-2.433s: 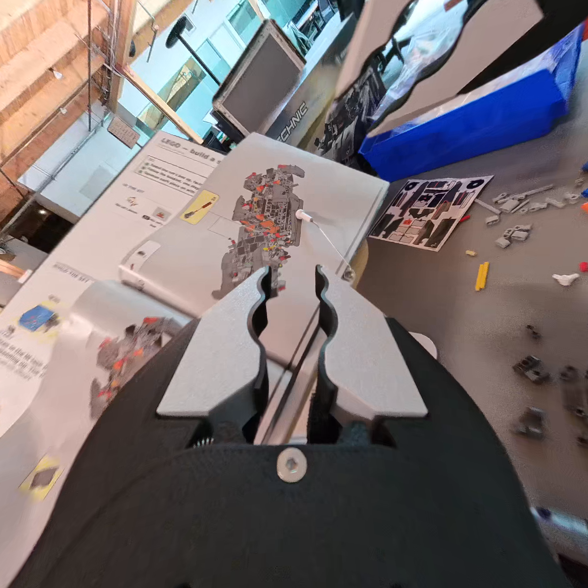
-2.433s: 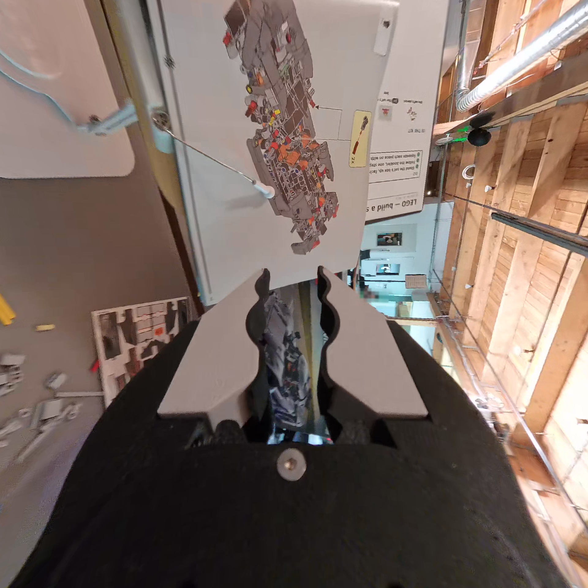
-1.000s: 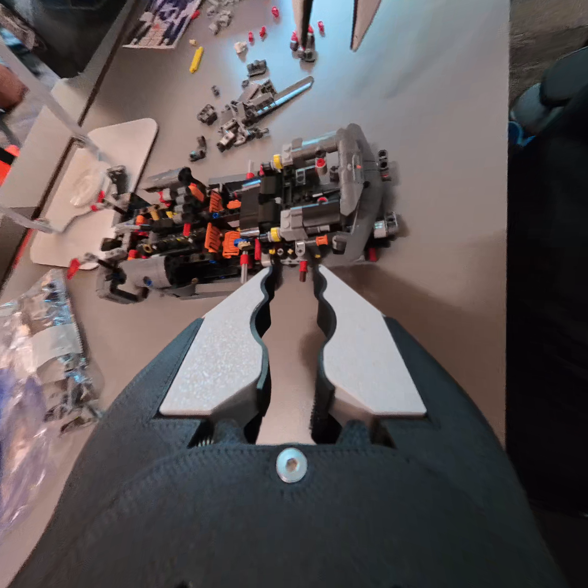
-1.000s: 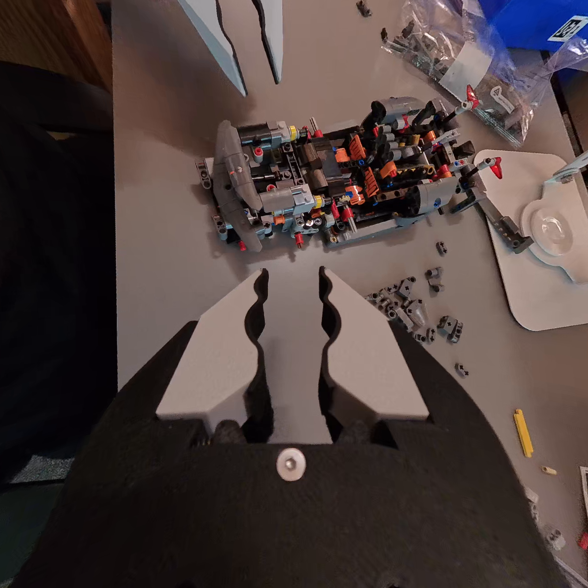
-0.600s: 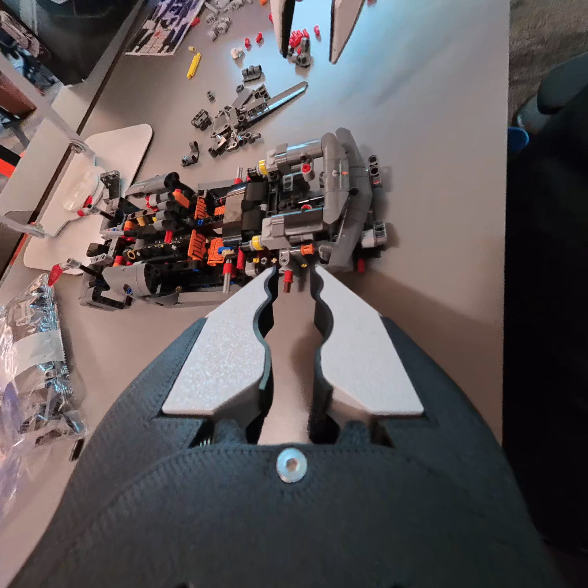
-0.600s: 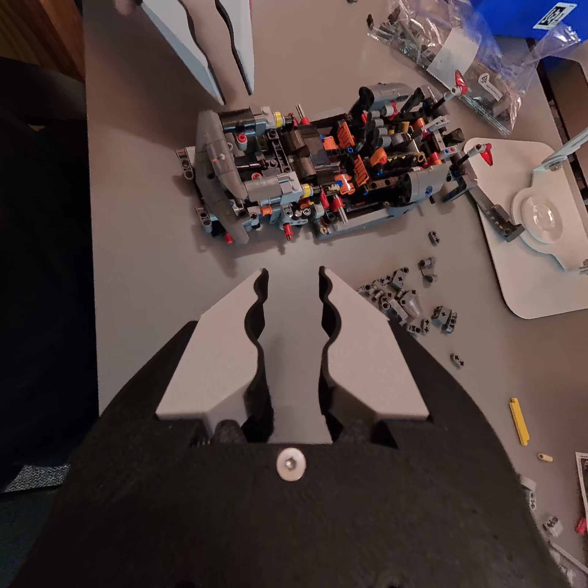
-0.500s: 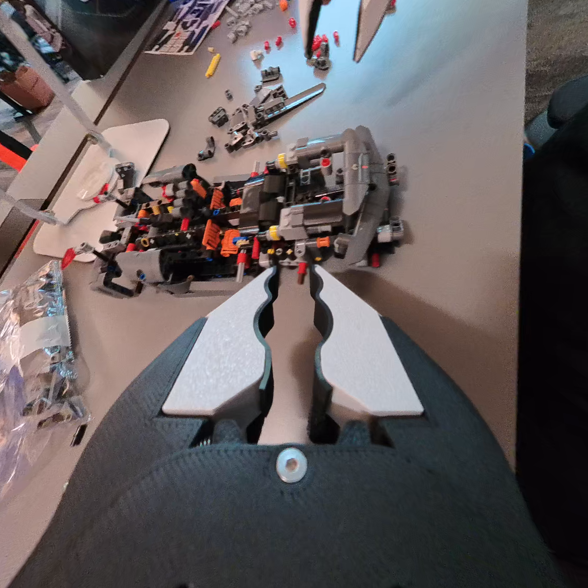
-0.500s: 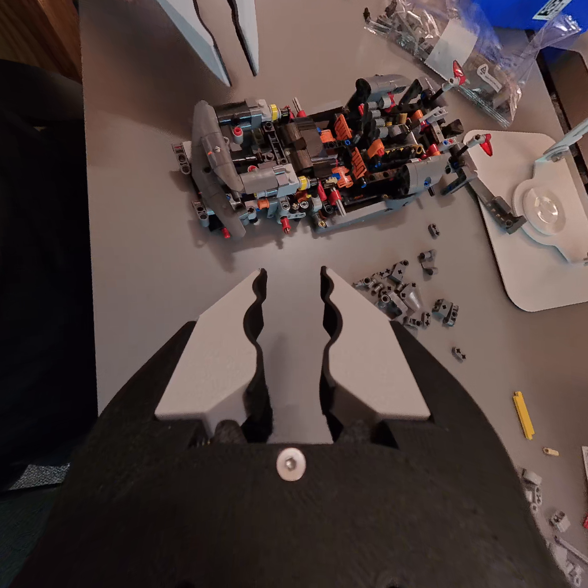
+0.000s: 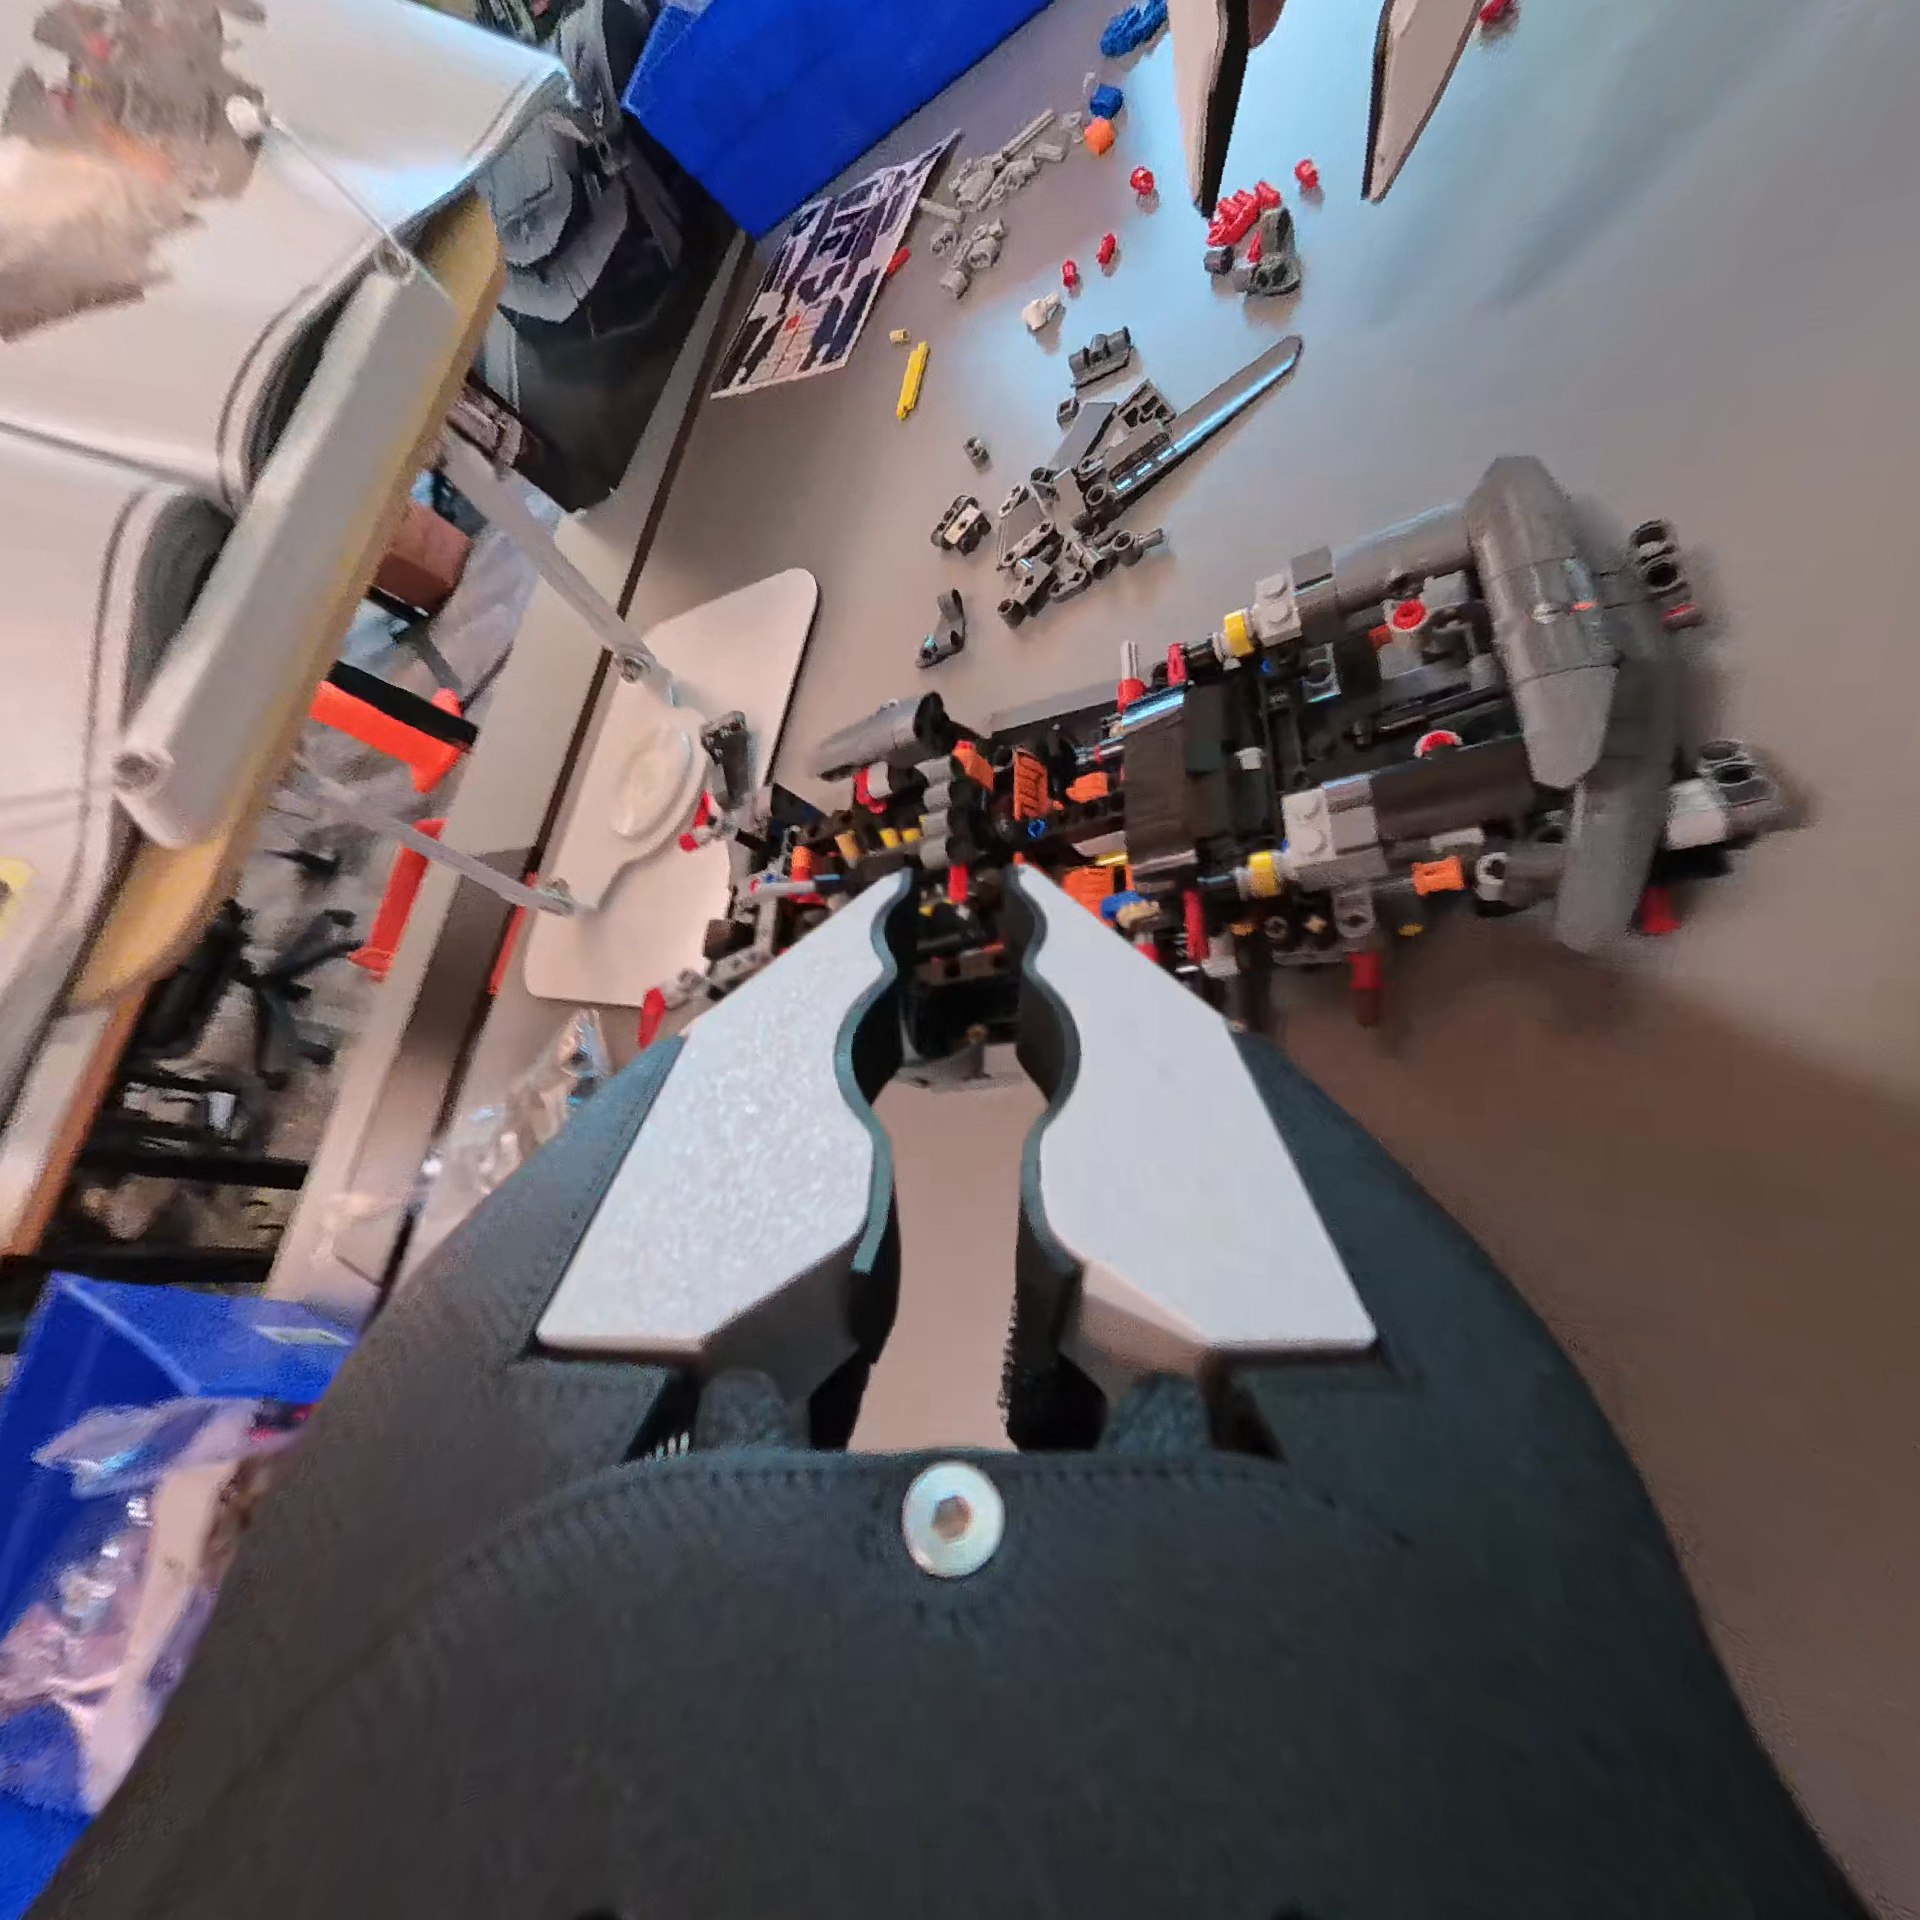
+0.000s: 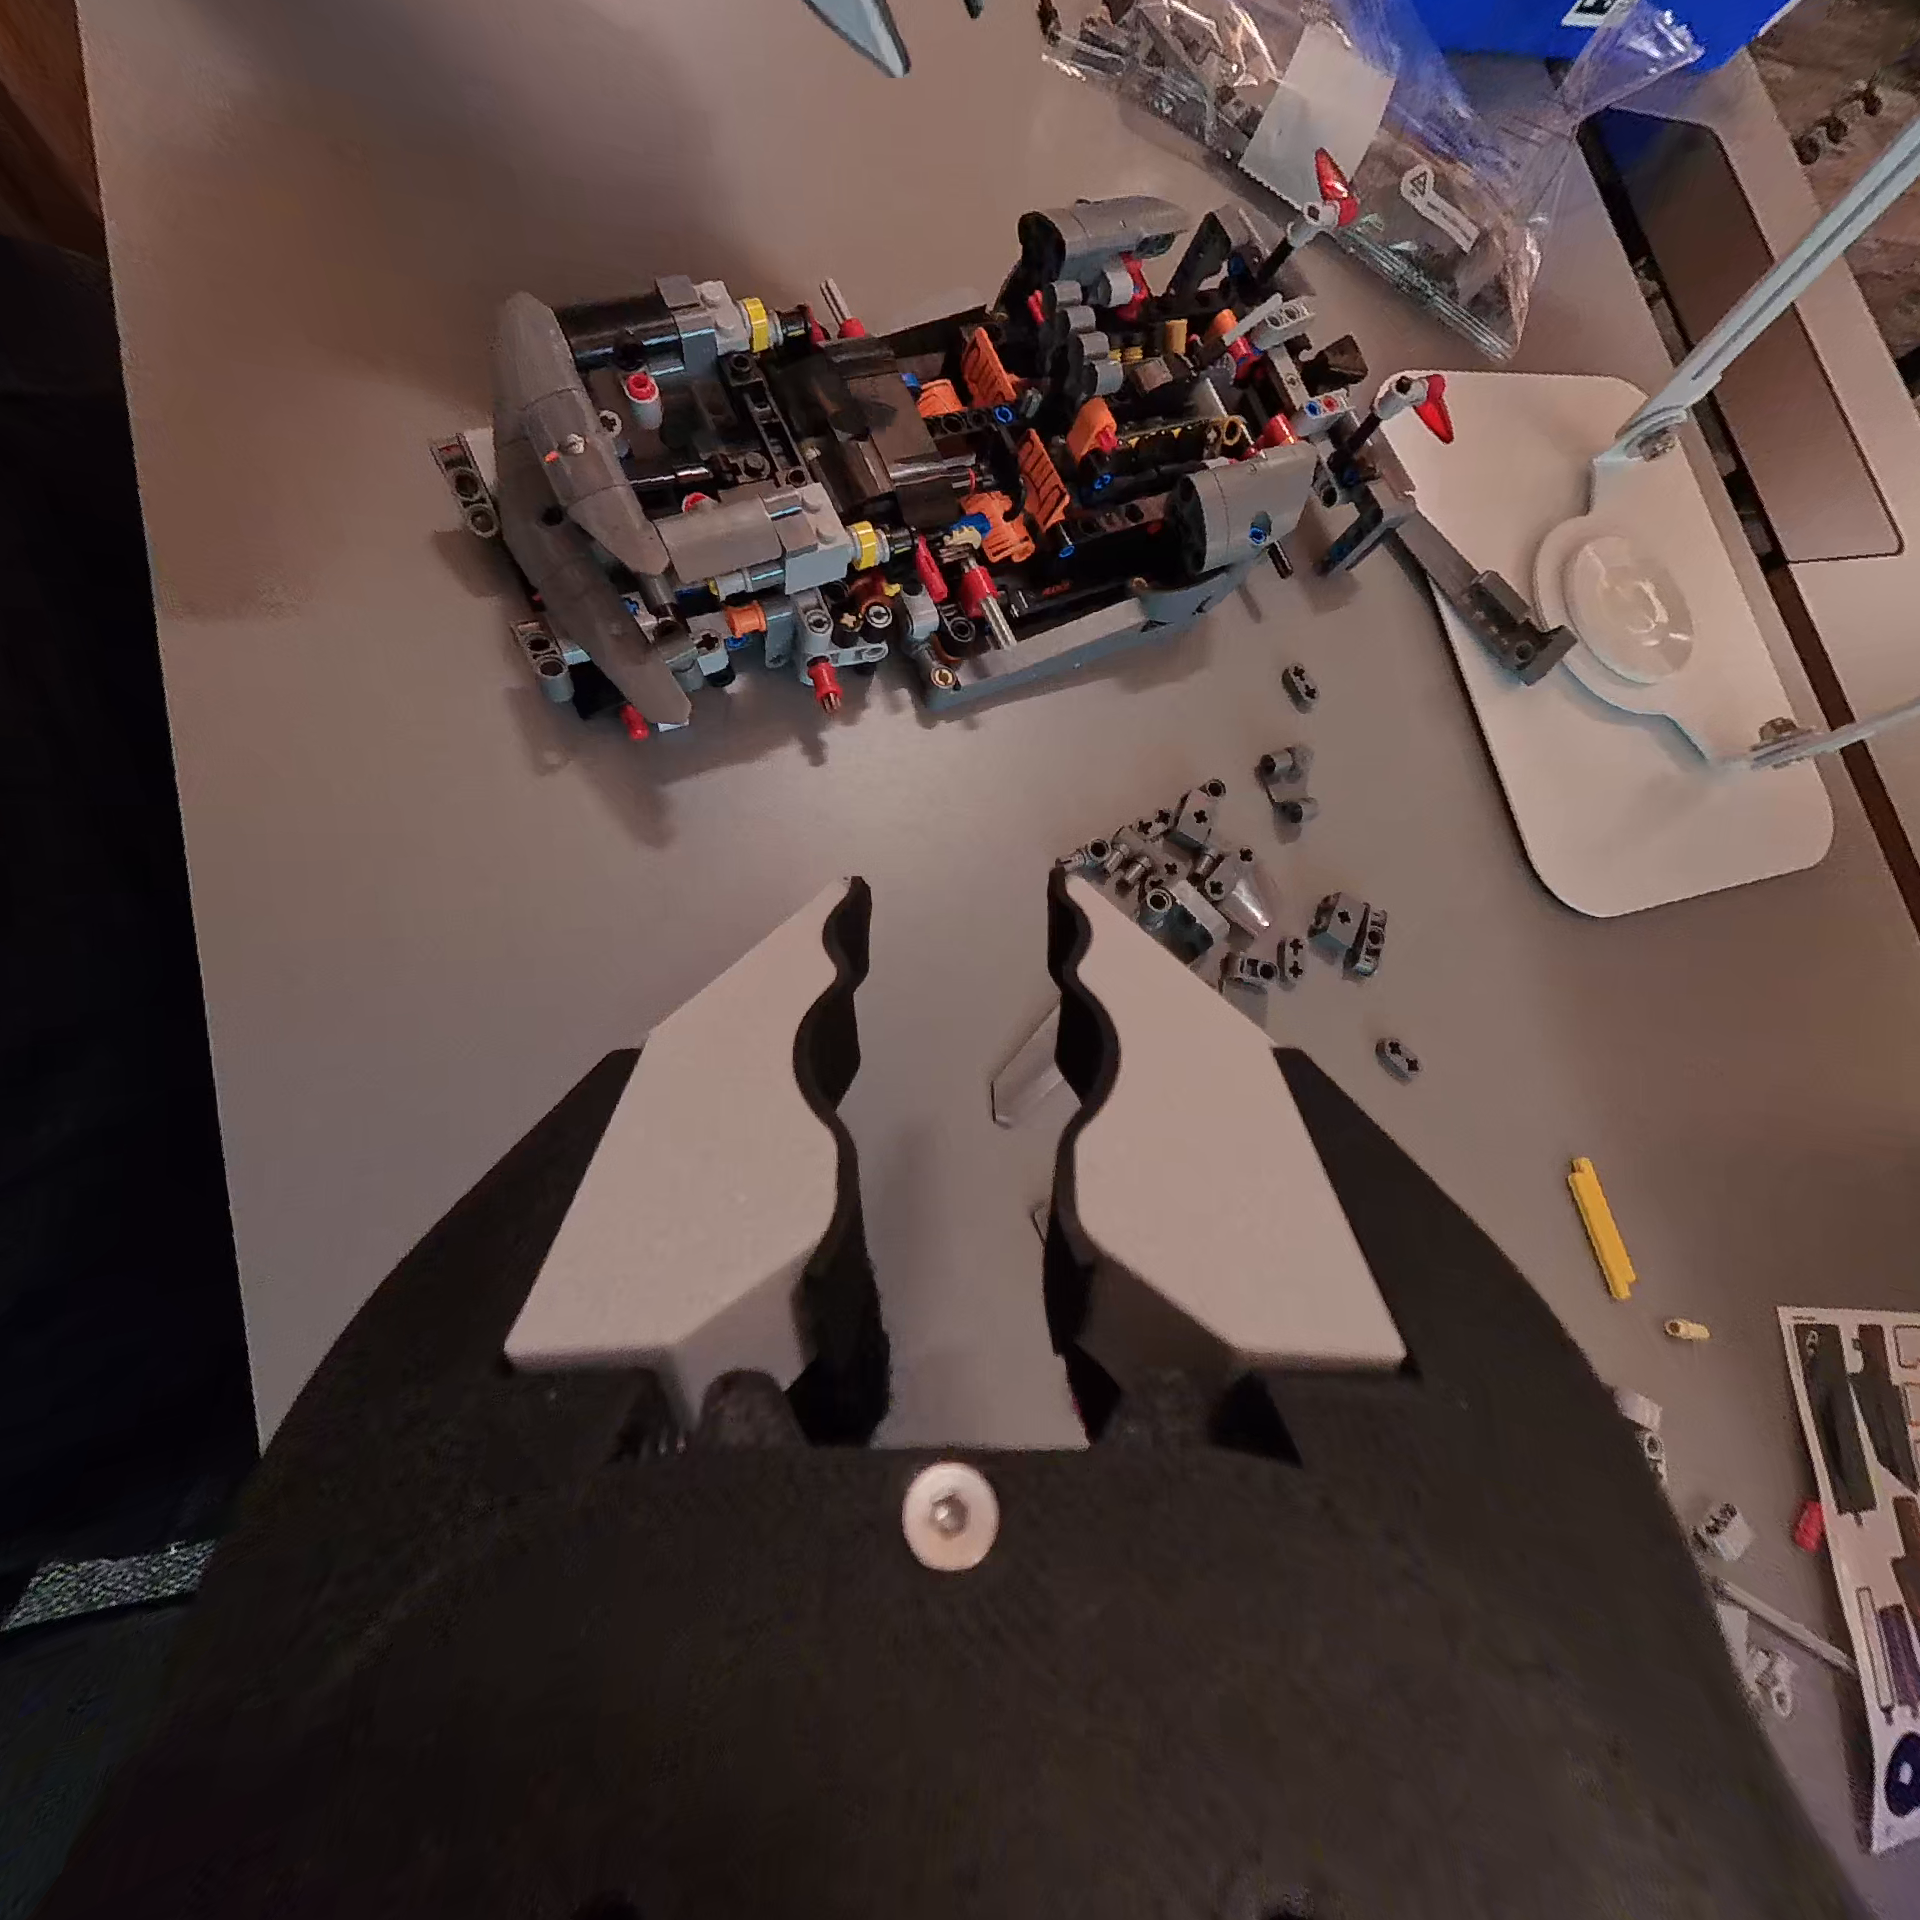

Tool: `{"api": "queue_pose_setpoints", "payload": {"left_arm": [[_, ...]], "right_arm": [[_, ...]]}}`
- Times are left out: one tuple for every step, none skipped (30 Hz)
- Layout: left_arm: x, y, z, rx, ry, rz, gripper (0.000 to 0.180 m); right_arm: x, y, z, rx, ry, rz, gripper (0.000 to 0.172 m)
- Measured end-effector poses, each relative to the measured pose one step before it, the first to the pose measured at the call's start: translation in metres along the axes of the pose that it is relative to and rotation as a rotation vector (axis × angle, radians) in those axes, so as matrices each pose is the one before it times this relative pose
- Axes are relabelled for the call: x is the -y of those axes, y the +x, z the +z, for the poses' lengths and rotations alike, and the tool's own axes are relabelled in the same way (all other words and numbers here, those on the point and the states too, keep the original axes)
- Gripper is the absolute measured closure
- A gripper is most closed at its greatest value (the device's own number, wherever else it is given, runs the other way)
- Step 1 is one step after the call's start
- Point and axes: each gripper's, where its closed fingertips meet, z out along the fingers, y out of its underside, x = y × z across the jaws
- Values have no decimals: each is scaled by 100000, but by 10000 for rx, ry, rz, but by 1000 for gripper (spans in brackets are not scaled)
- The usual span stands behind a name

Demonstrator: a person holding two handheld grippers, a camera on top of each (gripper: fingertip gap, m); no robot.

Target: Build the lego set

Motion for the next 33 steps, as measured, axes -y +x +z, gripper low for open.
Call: {"api": "queue_pose_setpoints", "payload": {"left_arm": [[97,-55,373,37,-58,306,168],[27,10,404,30,-52,294,169],[0,-333,378,288,6,354,171],[-225,-419,373,355,-79,353,172],[-389,-250,348,254,-114,250,172],[-298,-263,255,268,7,23,173],[-201,-152,159,183,83,-201,174],[-213,182,81,-54,44,-228,175],[-271,131,-2,-26,-39,-90,174],[-282,-199,-78,178,-59,18,175],[-303,-202,-62,123,-91,-28,175],[-355,-194,63,50,-132,-238,175],[-296,-211,160,-1,-126,-444,175],[-31,35,140,-154,52,-381,175],[77,170,68,-216,101,-250,175],[117,16,-4,-78,86,-140,175],[105,-241,-78,115,47,-72,176],[29,-240,-69,132,-5,-14,176],[33,-133,-66,70,4,15,176],[74,-125,-47,64,35,-11,177],[64,-165,-30,86,17,-45,177],[3,-236,14,131,-13,-72,177],[-5,-130,40,63,0,-52,177],[-15,-26,34,14,19,-53,177],[-58,47,61,-34,2,-56,177],[-120,48,88,-18,-29,-44,177],[-193,-18,90,35,-65,-22,177],[-171,-93,96,76,-60,1,177],[-185,-7,102,24,-56,18,177],[-188,1,90,18,-55,20,177],[-193,-18,103,36,-53,14,177],[-172,27,83,0,-49,-2,177],[-150,45,104,-25,-37,-30,177]], "right_arm": [[-92,74,-71,-42,-18,16,140],[-105,126,-59,-54,-14,19,140],[-79,180,-26,-69,-2,24,140],[-52,214,-12,-72,15,27,141],[-13,248,24,-61,33,41,141],[12,258,50,-51,53,61,141],[76,255,79,-47,83,58,141],[115,247,85,-33,90,47,141],[81,224,104,-17,56,32,141],[23,249,124,-23,11,3,141],[-21,265,143,-37,-26,-25,141],[-51,279,136,-41,-57,-42,142],[-94,309,117,-61,-79,-60,143],[-118,351,98,-96,-92,-65,144],[-122,353,54,-102,-96,-53,145],[-106,325,-5,-101,-88,-45,146],[-131,307,-74,-109,-83,-35,147],[-132,288,-130,-109,-74,-23,147],[-148,241,-168,-85,-51,-26,148],[-190,179,-174,-51,-46,-23,147],[-279,218,-172,-66,-80,7,147],[-338,337,-165,-116,-100,30,147],[-344,338,-172,-108,-88,22,147],[-308,243,-173,-65,-61,12,147],[-251,253,-196,-70,-31,40,147],[-192,304,-213,-92,-9,88,147],[-126,294,-206,-73,14,113,145],[-75,284,-203,-79,32,138,142],[-72,310,-187,-102,11,152,140],[-128,185,-171,-40,-22,106,138],[-166,-80,-117,86,-28,31,136],[-161,-124,-47,101,-22,3,136],[-158,-14,49,38,-21,19,135]]}}
